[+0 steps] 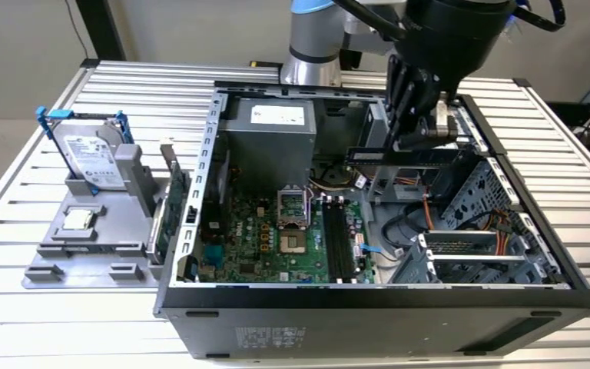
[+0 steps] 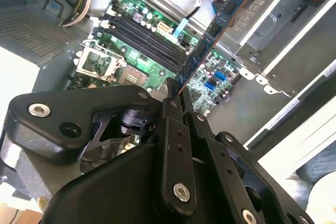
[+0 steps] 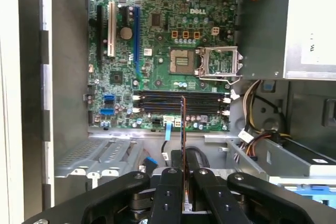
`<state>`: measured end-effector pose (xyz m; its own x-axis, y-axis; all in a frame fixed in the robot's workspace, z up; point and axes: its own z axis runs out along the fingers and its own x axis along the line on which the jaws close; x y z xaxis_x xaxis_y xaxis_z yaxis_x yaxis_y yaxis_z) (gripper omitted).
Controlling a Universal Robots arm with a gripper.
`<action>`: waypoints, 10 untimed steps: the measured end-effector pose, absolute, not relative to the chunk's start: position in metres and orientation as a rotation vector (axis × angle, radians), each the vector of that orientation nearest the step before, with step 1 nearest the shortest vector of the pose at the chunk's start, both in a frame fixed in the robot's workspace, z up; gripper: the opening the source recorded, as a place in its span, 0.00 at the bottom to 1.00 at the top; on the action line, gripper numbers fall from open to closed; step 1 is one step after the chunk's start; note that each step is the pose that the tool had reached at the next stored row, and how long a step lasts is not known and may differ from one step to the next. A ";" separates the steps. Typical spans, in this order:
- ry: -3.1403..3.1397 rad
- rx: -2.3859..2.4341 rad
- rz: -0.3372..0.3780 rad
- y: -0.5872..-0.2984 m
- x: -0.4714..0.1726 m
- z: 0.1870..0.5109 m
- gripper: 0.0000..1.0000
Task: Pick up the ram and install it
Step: 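Insert the ram into the slot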
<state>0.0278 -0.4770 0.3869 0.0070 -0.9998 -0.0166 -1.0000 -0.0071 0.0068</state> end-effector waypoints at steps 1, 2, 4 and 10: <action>2.209 -2.224 0.026 -0.474 0.028 0.387 0.00; 2.209 -2.224 0.026 -0.471 0.028 0.387 0.00; 2.209 -2.224 0.026 -0.465 0.028 0.387 0.00; 2.209 -2.224 0.026 -0.448 0.028 0.387 0.00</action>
<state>0.0276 -0.4483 0.3869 0.0070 -0.9998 -0.0166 -1.0000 -0.0071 0.0068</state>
